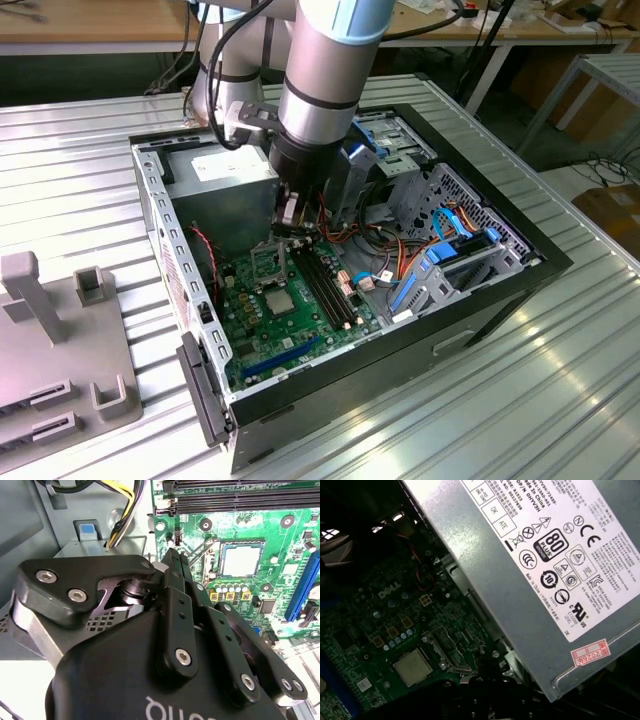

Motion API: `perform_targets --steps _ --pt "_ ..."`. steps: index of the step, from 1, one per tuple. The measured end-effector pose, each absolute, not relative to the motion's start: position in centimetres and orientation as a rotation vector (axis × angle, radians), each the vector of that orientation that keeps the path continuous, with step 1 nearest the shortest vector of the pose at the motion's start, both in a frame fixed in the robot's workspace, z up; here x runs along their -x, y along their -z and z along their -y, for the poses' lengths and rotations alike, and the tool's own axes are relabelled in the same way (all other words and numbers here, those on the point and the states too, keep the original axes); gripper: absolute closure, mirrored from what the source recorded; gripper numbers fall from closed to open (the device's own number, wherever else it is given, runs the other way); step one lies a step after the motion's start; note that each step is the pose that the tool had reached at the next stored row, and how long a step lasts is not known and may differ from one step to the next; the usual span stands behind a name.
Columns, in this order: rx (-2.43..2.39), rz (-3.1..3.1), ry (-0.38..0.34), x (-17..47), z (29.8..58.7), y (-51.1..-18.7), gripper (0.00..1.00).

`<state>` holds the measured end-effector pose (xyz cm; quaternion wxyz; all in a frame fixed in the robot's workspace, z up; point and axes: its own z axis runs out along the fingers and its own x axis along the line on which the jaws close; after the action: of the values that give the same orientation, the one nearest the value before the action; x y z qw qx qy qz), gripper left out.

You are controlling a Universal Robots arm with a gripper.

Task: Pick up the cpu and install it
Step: 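Close the cpu cover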

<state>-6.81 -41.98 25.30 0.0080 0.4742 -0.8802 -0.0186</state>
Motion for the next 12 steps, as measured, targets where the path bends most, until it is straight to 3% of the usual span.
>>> perform_targets --steps 12 --pt "-1.52 2.726 0.048 6.82 41.98 -25.43 0.85"
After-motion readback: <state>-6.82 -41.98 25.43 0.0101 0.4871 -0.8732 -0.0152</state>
